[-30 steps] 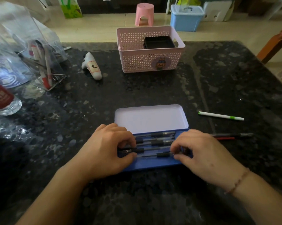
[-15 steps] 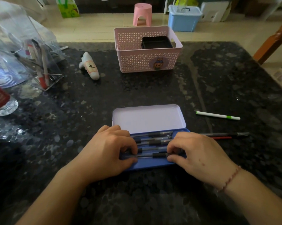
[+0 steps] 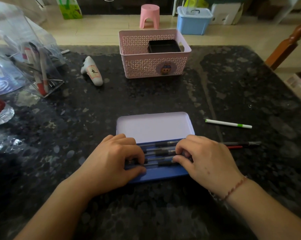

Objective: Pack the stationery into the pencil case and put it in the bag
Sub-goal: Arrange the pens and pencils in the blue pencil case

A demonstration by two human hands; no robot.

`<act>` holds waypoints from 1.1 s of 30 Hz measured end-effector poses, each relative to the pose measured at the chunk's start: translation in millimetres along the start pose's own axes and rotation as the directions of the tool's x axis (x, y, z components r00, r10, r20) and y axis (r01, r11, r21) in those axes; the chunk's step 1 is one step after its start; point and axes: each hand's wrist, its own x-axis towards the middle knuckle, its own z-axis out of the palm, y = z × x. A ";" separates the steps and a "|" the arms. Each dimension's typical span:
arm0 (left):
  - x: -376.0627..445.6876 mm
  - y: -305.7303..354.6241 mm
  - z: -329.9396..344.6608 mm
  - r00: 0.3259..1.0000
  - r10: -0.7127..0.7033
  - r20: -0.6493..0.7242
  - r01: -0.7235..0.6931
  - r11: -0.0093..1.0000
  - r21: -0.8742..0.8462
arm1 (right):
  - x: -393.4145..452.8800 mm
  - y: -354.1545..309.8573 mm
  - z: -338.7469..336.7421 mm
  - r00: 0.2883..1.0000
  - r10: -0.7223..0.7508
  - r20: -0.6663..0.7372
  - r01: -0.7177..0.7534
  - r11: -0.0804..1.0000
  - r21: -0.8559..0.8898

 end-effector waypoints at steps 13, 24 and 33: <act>2.8 6.9 6.7 0.999 0.020 -0.025 -0.019 0.999 0.040 | -5.0 110.9 -31.7 0.829 0.504 0.243 -0.491 0.864 -0.116; 4.5 11.6 11.0 0.996 0.003 -0.089 0.005 0.995 0.099 | -2.8 104.7 -40.1 0.915 0.403 -0.024 -0.403 0.915 0.021; 5.7 12.0 13.8 0.997 0.048 -0.067 -0.040 0.993 0.114 | -1.5 52.6 -38.7 0.936 0.273 -0.222 -0.159 0.891 0.424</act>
